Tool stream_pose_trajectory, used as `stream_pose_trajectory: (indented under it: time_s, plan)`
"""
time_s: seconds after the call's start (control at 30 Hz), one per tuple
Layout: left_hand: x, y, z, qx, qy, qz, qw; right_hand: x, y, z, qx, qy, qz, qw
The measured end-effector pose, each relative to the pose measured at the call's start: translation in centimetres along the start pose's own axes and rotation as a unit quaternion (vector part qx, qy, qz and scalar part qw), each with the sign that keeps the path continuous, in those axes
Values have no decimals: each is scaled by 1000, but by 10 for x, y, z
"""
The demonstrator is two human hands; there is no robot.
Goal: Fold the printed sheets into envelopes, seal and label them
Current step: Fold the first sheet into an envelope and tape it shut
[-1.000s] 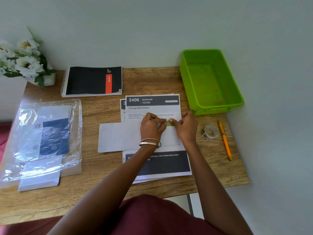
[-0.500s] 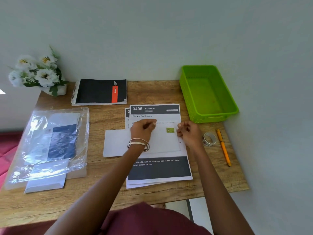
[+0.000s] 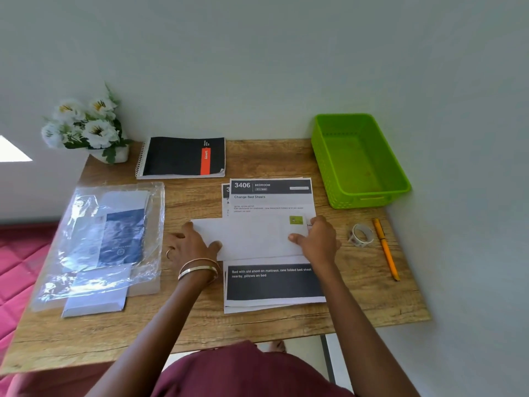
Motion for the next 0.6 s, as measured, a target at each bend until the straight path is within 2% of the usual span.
stream_pose_trajectory:
  time_s: [0.13, 0.23, 0.33, 0.5, 0.6]
  plan:
    - [4, 10, 12, -7, 55, -140, 989, 0, 2, 7, 30, -62, 28, 997]
    - [7, 15, 19, 2, 73, -227, 971, -4, -1, 14, 59, -84, 101, 990]
    - [1, 23, 19, 3, 54, -262, 964, -6, -1, 13, 90, -79, 183, 976]
    - [-8, 35, 24, 27, 37, -313, 949, 1, 22, 6, 105, -54, 351, 929]
    - [-10, 39, 35, 45, 64, -340, 937, 5, 43, 1, 108, -50, 417, 901]
Point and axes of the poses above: each hand's wrist, its own z-axis towards the middle knuckle, its own y-axis out of the back of the hand, x = y × z, the point moved 6 cm from there along z, towards the middle knuckle, and after that the axes turned 7 degrees about -x, right-handed, at the moved point
